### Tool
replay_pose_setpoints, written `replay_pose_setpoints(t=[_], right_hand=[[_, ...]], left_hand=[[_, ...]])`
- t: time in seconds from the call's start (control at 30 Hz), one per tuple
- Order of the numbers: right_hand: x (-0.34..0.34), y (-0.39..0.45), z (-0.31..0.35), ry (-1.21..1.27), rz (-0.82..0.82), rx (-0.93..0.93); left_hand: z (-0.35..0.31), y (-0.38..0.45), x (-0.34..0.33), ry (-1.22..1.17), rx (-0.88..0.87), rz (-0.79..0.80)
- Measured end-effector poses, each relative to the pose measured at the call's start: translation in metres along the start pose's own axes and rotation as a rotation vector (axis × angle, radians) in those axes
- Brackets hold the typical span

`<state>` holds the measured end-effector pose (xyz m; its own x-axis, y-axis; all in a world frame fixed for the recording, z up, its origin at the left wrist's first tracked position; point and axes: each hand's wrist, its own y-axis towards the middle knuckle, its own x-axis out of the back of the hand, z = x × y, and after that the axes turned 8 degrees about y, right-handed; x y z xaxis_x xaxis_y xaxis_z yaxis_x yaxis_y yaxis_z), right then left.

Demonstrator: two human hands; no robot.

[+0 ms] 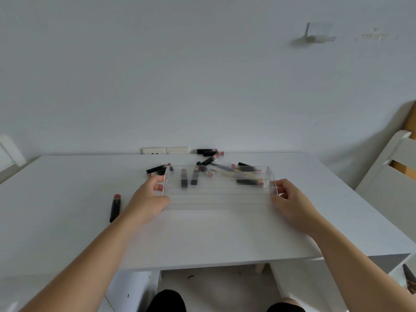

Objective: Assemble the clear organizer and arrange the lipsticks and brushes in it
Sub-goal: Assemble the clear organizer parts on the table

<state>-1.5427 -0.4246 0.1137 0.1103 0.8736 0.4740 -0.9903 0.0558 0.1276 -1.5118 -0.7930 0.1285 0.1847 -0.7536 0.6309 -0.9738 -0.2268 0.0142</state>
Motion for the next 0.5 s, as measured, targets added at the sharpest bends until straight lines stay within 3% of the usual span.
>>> replay_pose_setpoints(t=[0.13,0.3,0.37,0.5], right_hand=[[-0.005,-0.002,-0.002,-0.025,-0.051,0.016],[-0.004,-0.003,0.001,-0.013,-0.059,0.018],[-0.004,-0.004,0.002,-0.025,-0.061,0.017],[-0.005,-0.005,0.003,-0.054,-0.062,0.016]], left_hand=[[-0.003,-0.004,0.006,0.101,-0.024,-0.022],[0.01,-0.012,0.047,0.39,-0.057,-0.311],[0.019,-0.014,0.066,0.627,0.057,-0.37],[0.03,-0.018,0.077,0.819,0.3,-0.23]])
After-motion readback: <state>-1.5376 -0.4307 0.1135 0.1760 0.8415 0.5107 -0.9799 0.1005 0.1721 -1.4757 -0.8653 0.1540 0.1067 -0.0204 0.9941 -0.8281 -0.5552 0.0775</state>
